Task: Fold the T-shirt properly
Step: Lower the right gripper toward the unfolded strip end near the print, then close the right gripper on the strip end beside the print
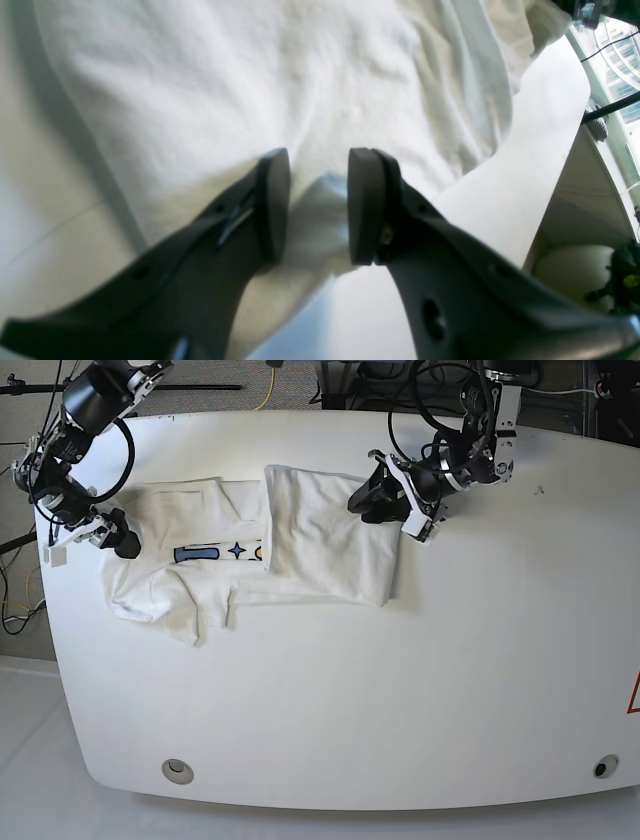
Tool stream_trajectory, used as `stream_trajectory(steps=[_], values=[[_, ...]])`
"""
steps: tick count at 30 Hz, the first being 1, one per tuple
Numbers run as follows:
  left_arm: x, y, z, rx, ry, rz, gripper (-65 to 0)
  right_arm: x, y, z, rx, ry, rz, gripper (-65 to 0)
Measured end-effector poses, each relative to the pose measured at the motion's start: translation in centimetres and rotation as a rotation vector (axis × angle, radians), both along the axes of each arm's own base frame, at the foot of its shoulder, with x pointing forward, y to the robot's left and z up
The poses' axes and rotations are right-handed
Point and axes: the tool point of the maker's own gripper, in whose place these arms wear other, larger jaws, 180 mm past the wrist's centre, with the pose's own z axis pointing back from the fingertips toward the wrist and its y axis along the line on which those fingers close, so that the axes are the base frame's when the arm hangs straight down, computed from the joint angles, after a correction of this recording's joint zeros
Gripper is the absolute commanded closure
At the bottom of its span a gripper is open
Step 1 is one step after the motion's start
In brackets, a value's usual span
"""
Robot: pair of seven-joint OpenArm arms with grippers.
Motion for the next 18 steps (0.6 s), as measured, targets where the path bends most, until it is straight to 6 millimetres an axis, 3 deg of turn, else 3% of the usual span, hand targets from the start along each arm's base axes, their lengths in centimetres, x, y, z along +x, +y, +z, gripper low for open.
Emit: stream_trajectory(steps=[9, 18], values=[[0.0, 0.0, 0.0, 0.001, -0.002, 0.000, -19.0, 0.3, 0.7, -0.2, -0.036, 0.012, 0.040, -45.0], [0.0, 0.0, 0.0, 0.002, -0.003, 0.000, -18.8, 1.4, 4.6, -0.4, -0.025, -0.005, 0.126, -44.8]])
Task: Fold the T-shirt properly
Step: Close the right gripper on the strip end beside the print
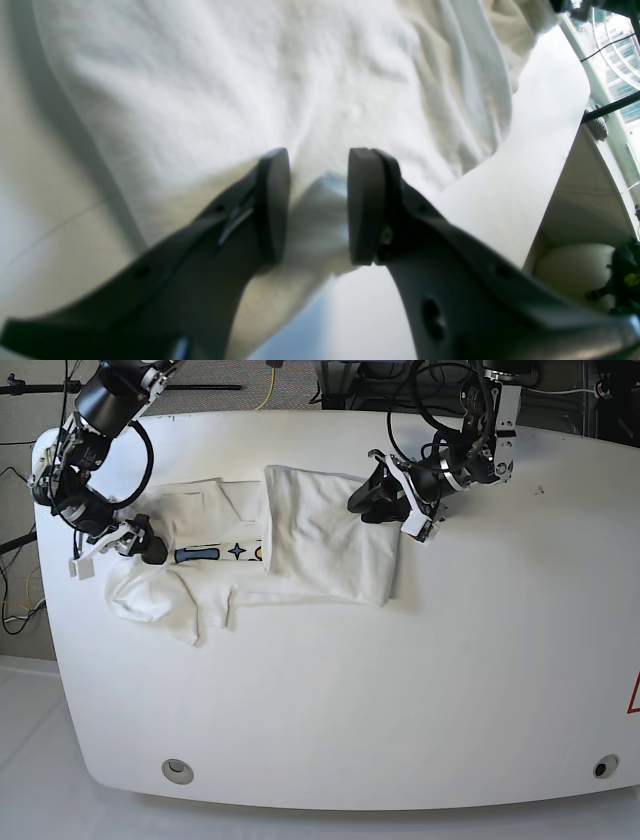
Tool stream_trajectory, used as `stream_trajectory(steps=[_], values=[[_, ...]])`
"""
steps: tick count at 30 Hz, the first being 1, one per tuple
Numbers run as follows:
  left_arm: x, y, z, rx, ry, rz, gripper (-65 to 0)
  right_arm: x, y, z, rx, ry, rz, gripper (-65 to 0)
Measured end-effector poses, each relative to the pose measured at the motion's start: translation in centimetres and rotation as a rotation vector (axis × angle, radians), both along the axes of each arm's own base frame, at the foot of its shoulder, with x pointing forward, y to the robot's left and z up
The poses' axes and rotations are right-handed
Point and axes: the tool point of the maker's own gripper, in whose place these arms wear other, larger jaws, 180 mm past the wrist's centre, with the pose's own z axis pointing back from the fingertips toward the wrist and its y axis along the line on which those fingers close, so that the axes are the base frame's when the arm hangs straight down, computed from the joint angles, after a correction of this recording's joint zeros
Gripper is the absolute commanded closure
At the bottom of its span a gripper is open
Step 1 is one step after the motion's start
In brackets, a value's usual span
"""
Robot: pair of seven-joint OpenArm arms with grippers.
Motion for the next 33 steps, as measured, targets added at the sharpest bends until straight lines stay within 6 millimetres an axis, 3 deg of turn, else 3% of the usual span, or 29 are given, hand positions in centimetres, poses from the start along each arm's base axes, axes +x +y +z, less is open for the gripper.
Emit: stream_trajectory(steps=[8, 33], values=[[0.0, -0.1, 0.2, -0.013, 0.000, 0.006, -18.7, 0.6, 2.1, -0.1, 0.017, -0.020, 0.013, -45.0], [0.0, -0.2, 0.2, -0.018, 0.001, 0.005, -18.9, 0.7, 1.9, 0.1, 0.023, -0.022, 0.025, -45.5]])
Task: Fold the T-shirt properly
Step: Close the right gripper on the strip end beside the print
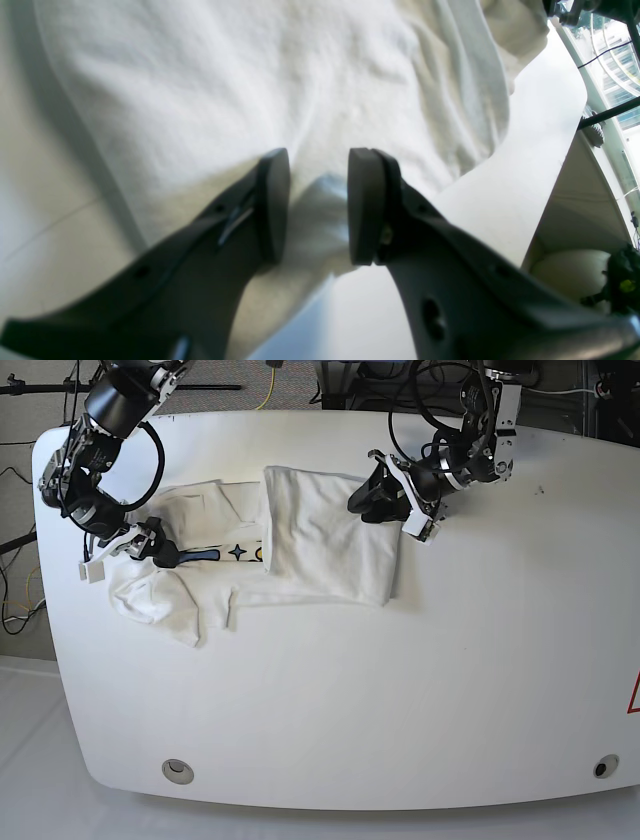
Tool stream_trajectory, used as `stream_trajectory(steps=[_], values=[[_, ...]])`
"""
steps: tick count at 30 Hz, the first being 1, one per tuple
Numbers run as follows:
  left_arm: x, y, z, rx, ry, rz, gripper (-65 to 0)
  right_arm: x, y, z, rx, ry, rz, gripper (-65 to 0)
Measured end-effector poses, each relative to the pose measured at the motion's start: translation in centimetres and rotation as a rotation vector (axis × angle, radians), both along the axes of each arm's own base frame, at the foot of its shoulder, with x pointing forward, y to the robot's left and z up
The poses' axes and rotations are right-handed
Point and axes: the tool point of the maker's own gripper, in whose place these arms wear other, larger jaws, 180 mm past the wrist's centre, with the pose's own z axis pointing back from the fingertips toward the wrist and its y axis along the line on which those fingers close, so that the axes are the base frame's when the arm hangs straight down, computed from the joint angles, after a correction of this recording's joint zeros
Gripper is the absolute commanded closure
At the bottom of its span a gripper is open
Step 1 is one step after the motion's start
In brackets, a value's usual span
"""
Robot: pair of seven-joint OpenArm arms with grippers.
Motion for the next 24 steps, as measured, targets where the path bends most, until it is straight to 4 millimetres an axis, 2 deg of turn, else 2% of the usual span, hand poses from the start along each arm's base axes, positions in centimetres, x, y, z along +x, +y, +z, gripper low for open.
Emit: stream_trajectory(steps=[4, 6, 14, 24], values=[[0.0, 0.0, 0.0, 0.001, 0.000, 0.001, -18.8, 0.1, 0.8, 0.0, -0.011, 0.003, 0.035, -42.7], [0.0, -0.1, 0.0, 0.001, 0.000, 0.000, -18.7, 0.1, 1.3, -0.1, -0.012, 0.006, 0.054, -29.0], [0.0, 0.0, 0.0, -0.003, 0.003, 0.003, -18.9, -0.8, 1.0, -0.9, -0.032, 0.058, 0.058, -1.2], [0.3, 0.1, 0.0, 0.003, -0.004, 0.000, -18.7, -1.2, 0.7, -0.9, -0.068, 0.077, 0.070, 0.0]])
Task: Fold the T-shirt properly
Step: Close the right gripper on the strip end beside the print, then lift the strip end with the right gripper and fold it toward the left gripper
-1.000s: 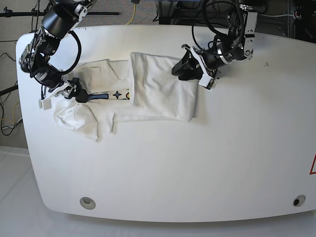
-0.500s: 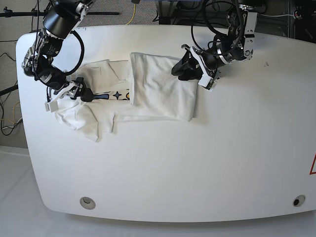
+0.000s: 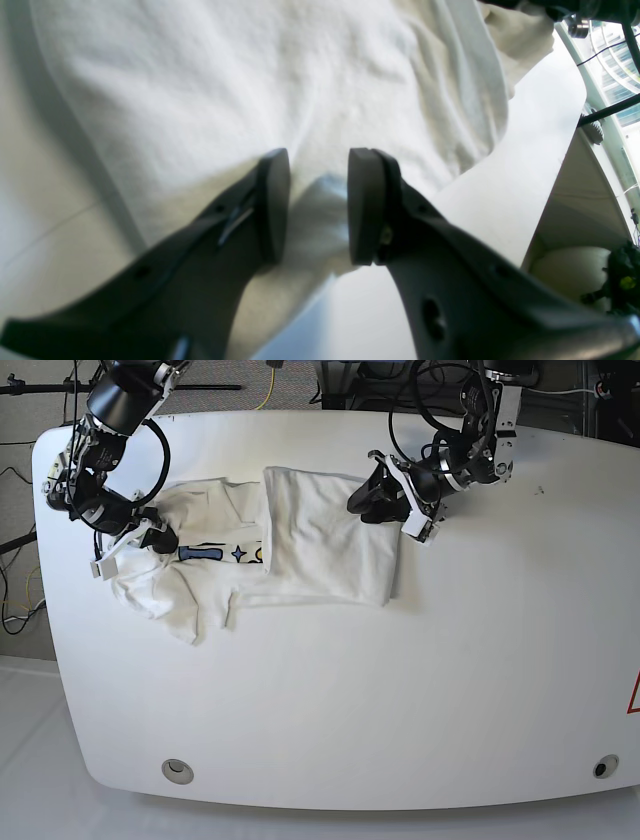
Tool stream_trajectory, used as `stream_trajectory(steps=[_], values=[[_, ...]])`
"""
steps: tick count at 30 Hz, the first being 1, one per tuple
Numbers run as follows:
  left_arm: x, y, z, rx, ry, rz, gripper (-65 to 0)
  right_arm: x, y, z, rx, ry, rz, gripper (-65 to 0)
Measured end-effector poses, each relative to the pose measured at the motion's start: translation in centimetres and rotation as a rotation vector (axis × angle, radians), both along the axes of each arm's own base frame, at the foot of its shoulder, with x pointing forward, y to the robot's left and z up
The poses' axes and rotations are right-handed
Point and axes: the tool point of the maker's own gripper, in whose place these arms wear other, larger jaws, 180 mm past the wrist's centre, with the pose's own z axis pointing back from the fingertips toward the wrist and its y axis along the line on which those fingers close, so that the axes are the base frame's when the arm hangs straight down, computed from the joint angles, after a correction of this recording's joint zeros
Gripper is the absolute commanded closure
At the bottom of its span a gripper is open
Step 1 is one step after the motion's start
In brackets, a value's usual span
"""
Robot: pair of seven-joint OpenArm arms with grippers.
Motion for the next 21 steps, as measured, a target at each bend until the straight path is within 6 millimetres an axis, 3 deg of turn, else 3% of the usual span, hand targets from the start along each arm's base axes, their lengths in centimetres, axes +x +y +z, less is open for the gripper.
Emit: stream_trajectory(steps=[4, 12, 21], values=[[0.1, 0.0, 0.0, 0.001, -0.001, -0.001, -18.3, -0.1, 0.1, 0.2, -0.028, 0.005, 0.021, 0.0], [0.2, 0.0, 0.0, 0.007, -0.003, -0.010, -18.1, 0.0, 2.0, 1.8, -0.076, -0.029, 0.090, -0.5], [0.2, 0.1, 0.0, 0.008, -0.003, -0.011, -17.9, 1.2, 2.9, 5.7, -0.137, -0.159, 0.112, -0.2]])
